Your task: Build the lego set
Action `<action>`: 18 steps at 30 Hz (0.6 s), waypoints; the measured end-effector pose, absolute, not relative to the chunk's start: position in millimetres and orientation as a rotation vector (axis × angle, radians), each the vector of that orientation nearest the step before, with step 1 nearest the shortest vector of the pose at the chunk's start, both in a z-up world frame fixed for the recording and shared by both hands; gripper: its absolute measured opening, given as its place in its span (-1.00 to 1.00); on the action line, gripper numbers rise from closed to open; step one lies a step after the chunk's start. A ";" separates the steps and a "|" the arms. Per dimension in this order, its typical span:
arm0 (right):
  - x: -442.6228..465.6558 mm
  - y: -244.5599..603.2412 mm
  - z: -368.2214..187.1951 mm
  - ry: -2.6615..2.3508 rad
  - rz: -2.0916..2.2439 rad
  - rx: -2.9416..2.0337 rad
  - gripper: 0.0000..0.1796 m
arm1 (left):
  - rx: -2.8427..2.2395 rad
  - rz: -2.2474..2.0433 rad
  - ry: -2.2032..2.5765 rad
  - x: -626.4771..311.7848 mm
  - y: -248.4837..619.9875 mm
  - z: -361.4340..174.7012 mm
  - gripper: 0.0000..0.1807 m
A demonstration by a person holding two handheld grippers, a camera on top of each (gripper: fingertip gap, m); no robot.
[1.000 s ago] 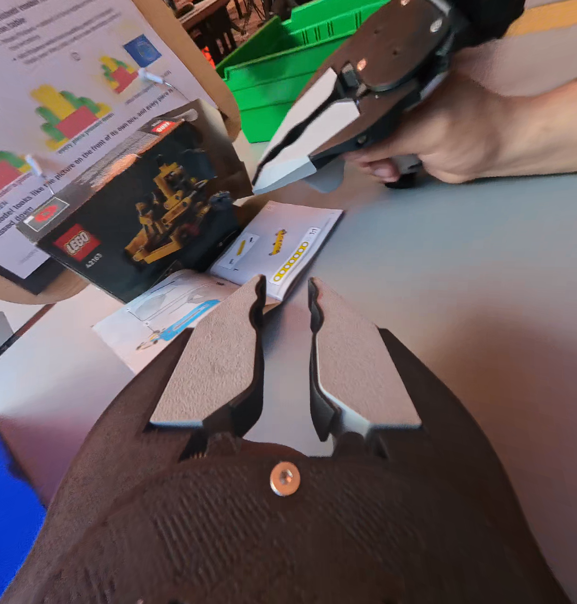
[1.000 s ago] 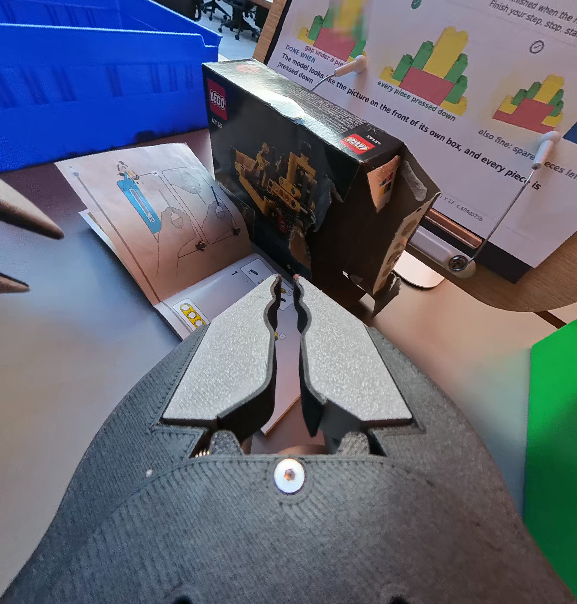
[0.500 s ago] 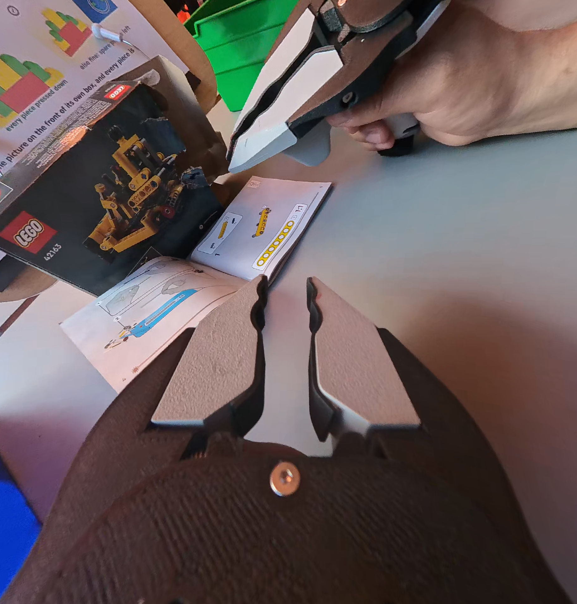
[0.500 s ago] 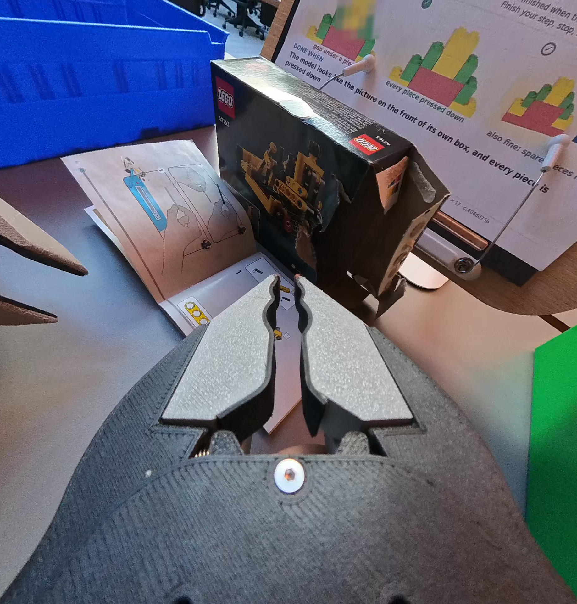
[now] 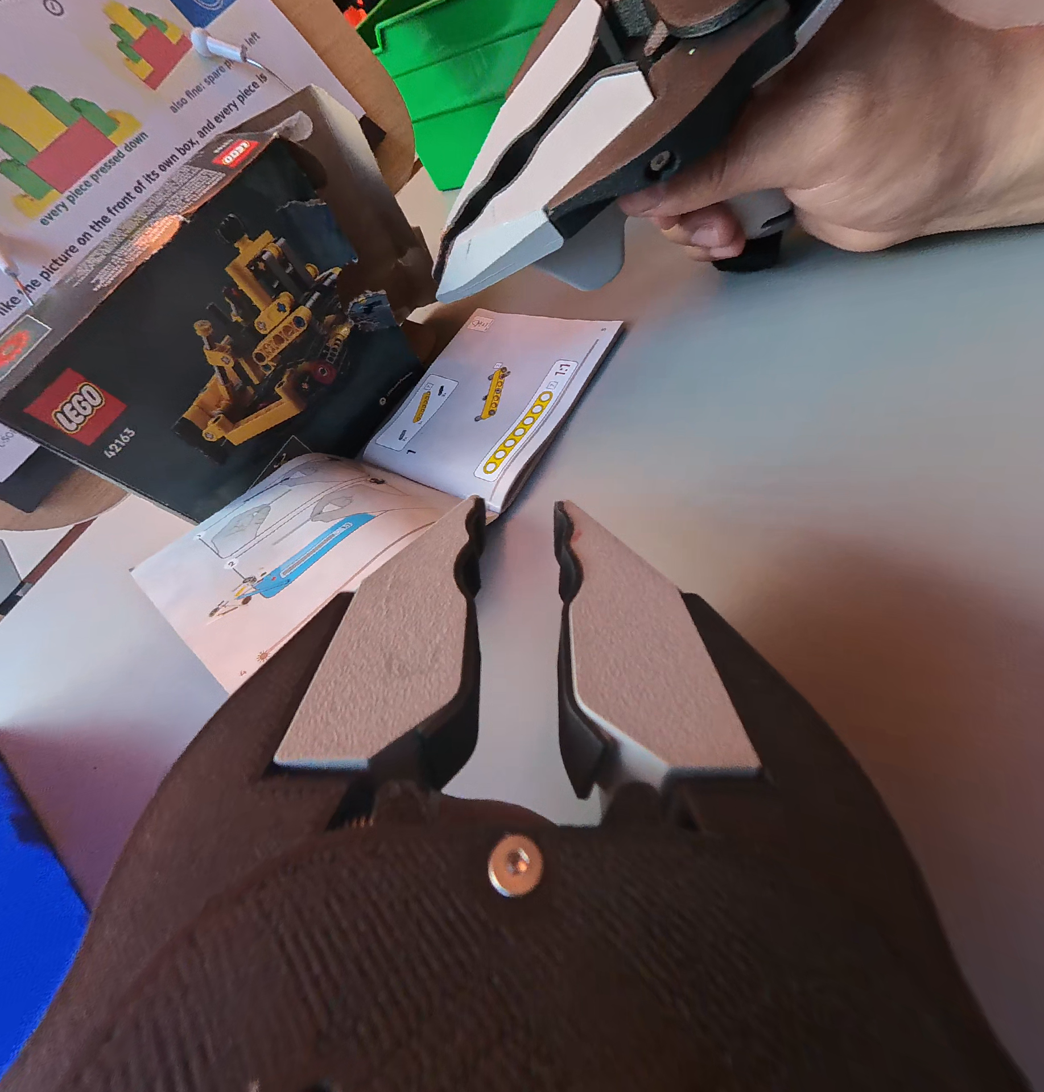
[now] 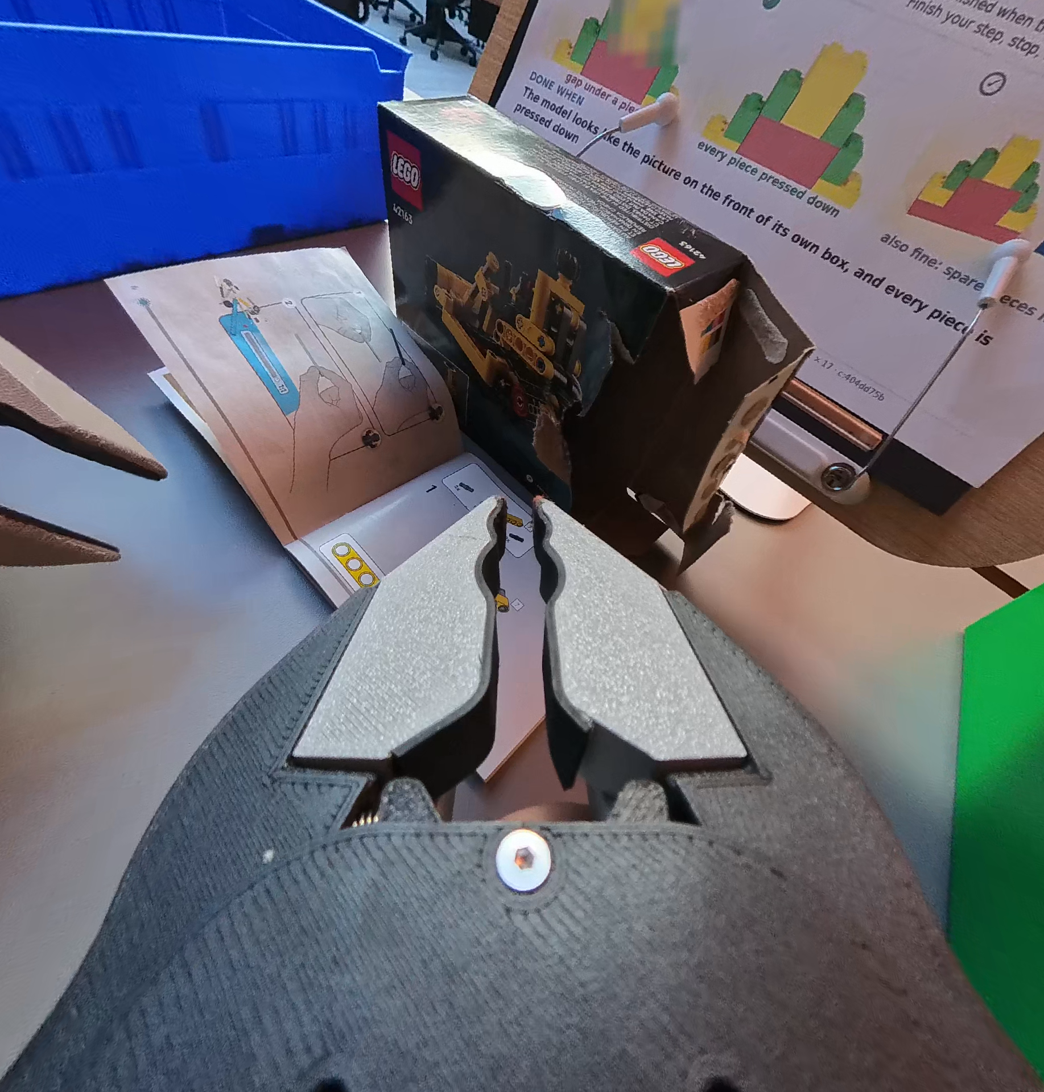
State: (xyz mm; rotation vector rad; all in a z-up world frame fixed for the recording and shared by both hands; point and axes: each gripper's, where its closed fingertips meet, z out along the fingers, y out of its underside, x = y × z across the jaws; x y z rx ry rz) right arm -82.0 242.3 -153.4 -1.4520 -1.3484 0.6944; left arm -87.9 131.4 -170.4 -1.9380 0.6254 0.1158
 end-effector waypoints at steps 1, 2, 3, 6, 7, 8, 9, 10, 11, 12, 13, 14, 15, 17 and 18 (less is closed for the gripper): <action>-82.1 242.2 -153.6 -1.350 0.693 -1.452 -0.93 | -1.938 0.118 0.624 -88.5 131.6 -170.4 -0.77; -82.2 242.2 -153.8 -1.352 0.692 -1.452 -0.94 | -1.938 0.121 0.623 -88.9 131.7 -170.4 -0.77; -82.3 242.1 -153.9 -1.353 0.690 -1.452 -0.93 | -1.937 0.125 0.619 -89.6 132.0 -170.1 -0.77; -82.6 241.9 -154.7 -1.358 0.686 -1.453 -0.93 | -1.930 0.129 0.600 -91.4 133.1 -168.0 -0.77; -82.6 242.1 -154.9 -1.358 0.685 -1.454 -0.93 | -1.924 0.125 0.587 -92.2 133.6 -166.3 -0.78; -82.6 242.3 -155.2 -1.358 0.684 -1.456 -0.93 | -1.922 0.115 0.575 -92.7 133.8 -165.1 -0.78; -82.6 242.7 -155.3 -1.358 0.680 -1.459 -0.93 | -1.922 0.105 0.565 -93.4 134.1 -164.4 -0.77; -82.7 243.1 -155.5 -1.357 0.677 -1.460 -0.93 | -1.924 0.099 0.556 -94.4 134.4 -164.1 -0.77; -82.8 243.2 -155.8 -1.358 0.674 -1.461 -0.93 | -1.926 0.096 0.548 -95.3 134.8 -163.9 -0.77; -83.0 242.4 -156.5 -1.366 0.674 -1.461 -0.90 | -1.927 0.093 0.544 -96.0 135.0 -163.7 -0.77; -82.9 242.3 -156.9 -1.368 0.670 -1.462 -0.90 | -1.927 0.092 0.540 -96.6 135.2 -163.5 -0.78; -82.6 242.3 -157.2 -1.371 0.665 -1.460 -0.91 | -1.927 0.093 0.536 -97.3 135.5 -163.3 -0.77; -82.3 243.4 -157.3 -1.371 0.656 -1.459 -0.90 | -1.927 0.091 0.532 -97.8 135.5 -163.0 -0.77; -81.5 245.8 -157.9 -1.369 0.652 -1.466 -0.89 | -1.924 0.089 0.528 -98.1 135.8 -162.4 -0.77; -80.9 247.1 -157.7 -1.364 0.656 -1.471 -0.89 | -1.925 0.088 0.528 -98.1 135.8 -162.6 -0.77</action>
